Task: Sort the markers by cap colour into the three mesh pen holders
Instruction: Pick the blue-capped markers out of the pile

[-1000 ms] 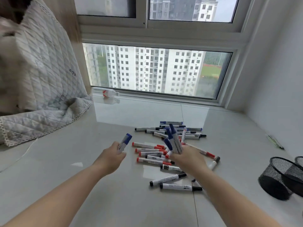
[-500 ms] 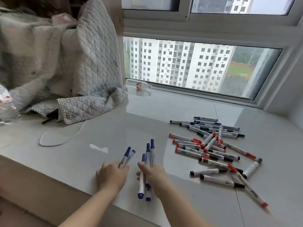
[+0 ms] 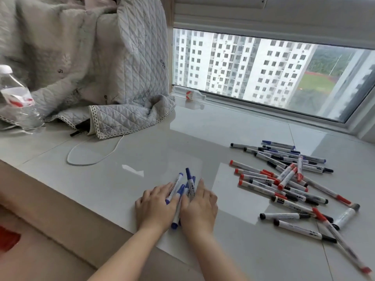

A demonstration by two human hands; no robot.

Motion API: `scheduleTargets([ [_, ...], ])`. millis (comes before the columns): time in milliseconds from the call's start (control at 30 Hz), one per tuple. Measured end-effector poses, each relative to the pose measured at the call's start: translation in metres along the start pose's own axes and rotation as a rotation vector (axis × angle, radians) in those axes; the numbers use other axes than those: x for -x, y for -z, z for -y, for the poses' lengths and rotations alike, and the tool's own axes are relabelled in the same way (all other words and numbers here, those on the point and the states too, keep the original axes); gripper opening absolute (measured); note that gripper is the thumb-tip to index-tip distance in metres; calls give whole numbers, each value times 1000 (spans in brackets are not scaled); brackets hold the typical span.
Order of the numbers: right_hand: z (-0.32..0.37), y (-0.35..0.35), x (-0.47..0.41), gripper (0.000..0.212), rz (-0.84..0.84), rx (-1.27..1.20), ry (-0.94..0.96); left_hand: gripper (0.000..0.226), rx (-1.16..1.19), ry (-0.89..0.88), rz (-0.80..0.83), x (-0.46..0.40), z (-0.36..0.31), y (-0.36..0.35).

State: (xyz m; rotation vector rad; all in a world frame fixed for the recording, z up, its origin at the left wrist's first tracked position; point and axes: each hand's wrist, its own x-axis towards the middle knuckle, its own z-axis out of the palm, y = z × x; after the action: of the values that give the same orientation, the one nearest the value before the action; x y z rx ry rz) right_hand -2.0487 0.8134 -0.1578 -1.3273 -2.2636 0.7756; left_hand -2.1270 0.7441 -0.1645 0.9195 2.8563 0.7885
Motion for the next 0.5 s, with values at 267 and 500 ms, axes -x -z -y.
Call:
scheduleTargets([
  [267, -7, 4, -8, 59, 135, 164, -123, 48, 35, -6, -3, 0, 2, -2],
  [500, -8, 13, -7, 62, 206, 102, -122, 52, 75, 17, 87, 0, 2, 5],
])
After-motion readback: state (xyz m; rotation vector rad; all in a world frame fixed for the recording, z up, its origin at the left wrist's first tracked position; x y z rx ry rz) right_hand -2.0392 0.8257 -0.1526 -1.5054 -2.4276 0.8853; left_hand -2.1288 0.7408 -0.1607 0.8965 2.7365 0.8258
